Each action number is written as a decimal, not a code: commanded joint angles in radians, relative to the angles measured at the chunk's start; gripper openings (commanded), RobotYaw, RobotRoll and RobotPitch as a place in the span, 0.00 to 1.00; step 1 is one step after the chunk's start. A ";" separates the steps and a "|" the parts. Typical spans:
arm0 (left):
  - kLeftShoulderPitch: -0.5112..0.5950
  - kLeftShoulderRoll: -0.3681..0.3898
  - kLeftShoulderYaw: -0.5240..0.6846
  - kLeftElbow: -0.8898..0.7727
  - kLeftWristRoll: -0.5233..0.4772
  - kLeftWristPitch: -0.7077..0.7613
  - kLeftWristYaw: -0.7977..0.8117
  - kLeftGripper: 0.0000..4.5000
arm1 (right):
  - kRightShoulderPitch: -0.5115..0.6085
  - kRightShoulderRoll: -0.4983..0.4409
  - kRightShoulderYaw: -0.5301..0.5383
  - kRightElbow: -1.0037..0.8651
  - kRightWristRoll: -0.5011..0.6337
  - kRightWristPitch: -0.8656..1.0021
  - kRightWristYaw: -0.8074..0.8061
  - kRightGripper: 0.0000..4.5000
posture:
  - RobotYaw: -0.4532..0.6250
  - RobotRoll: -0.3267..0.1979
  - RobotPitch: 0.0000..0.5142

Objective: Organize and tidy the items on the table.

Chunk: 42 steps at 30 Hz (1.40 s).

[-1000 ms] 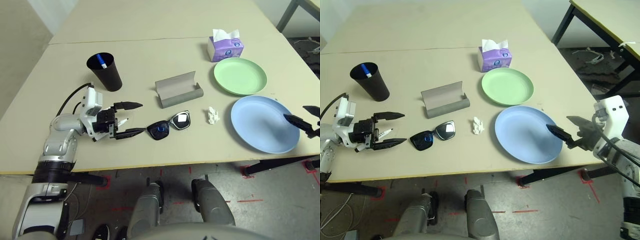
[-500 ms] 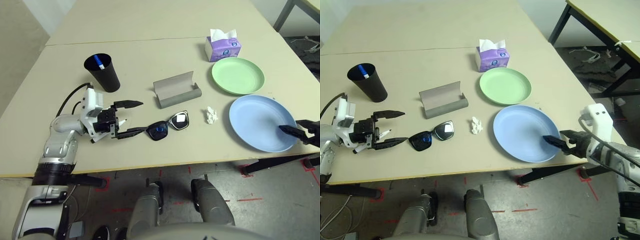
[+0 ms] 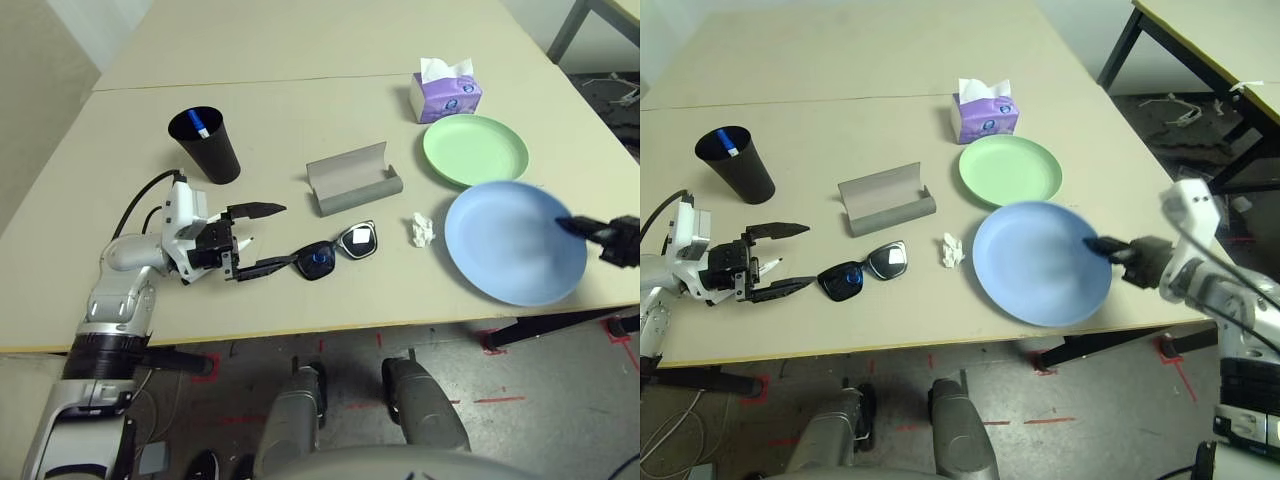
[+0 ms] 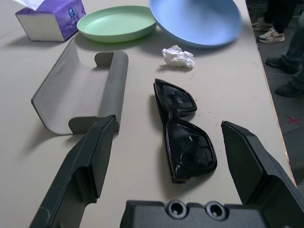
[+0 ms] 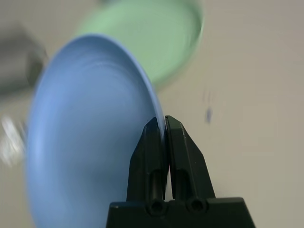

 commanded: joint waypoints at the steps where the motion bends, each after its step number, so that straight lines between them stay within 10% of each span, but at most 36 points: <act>1: 0.024 0.002 0.005 -0.010 0.016 -0.014 0.006 1.00 | -0.081 0.002 -0.032 0.031 0.063 0.061 -0.011 0.00 | 0.18 0.62 0.40; 17: 0.061 -0.004 0.040 -0.099 -0.010 0.016 0.108 1.00 | -0.465 0.226 0.128 0.476 -0.201 -0.380 -0.325 0.00 | 0.24 0.62 0.39; 30: 0.104 0.010 0.052 -0.140 -0.002 0.015 0.139 1.00 | -0.520 0.200 0.226 0.706 -0.353 -0.540 -0.315 0.00 | 0.25 0.62 0.39; 42: 0.041 -0.004 0.023 -0.063 0.013 -0.004 0.102 1.00 | -0.451 0.046 0.208 0.366 -0.270 -0.195 -0.158 0.92 | 0.20 0.62 0.40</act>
